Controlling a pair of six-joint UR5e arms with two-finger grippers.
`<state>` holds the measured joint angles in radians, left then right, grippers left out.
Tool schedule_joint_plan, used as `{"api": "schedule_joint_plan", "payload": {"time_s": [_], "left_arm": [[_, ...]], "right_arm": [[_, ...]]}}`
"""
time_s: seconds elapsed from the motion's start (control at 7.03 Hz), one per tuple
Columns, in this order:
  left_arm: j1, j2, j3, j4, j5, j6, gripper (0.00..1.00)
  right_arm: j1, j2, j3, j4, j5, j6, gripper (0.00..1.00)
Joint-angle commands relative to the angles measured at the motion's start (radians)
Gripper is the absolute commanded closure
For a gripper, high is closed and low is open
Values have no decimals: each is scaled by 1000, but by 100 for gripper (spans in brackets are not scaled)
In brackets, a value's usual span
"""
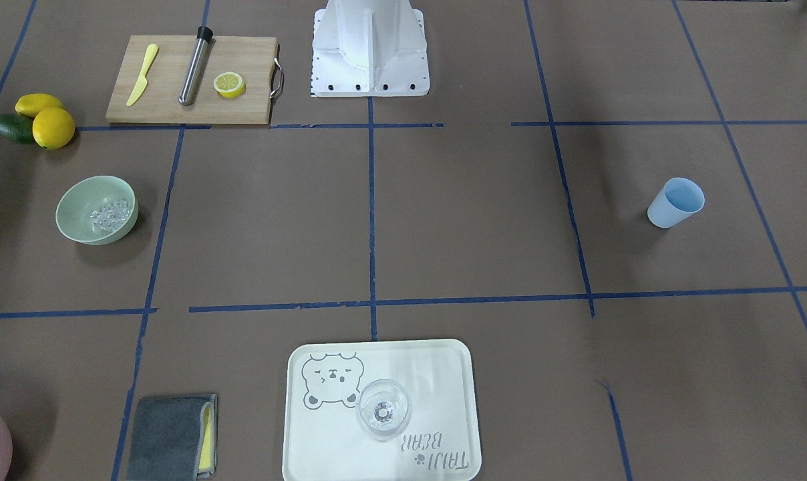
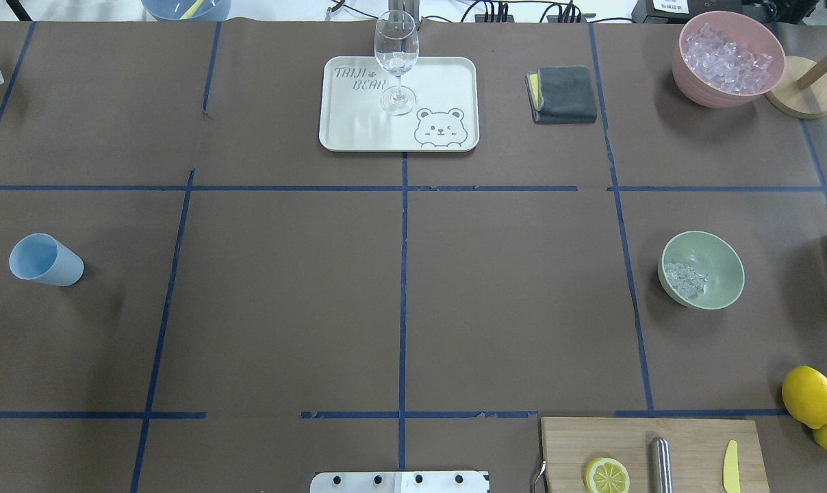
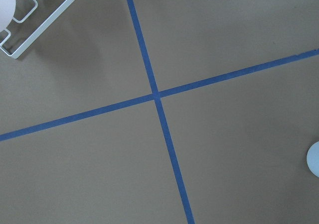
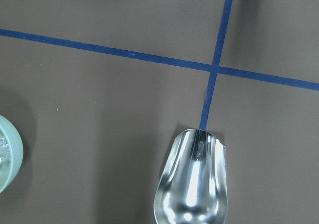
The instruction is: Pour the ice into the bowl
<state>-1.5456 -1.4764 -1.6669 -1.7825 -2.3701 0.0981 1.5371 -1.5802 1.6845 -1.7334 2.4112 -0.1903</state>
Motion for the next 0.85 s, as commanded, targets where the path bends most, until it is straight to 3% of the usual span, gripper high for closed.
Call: {"api": "schedule_joint_plan", "payload": {"time_s": [0.0, 0.28, 0.71], "left_arm": [[4, -4, 6, 3, 0, 0, 0], [9, -36, 1, 149, 2, 0, 0], [5, -41, 1, 180, 2, 0, 0]], "right_arm": [[0, -3, 0, 0, 0, 0, 0], [0, -3, 1, 1, 2, 0, 0], [0, -1, 4, 3, -1, 0, 0]]}}
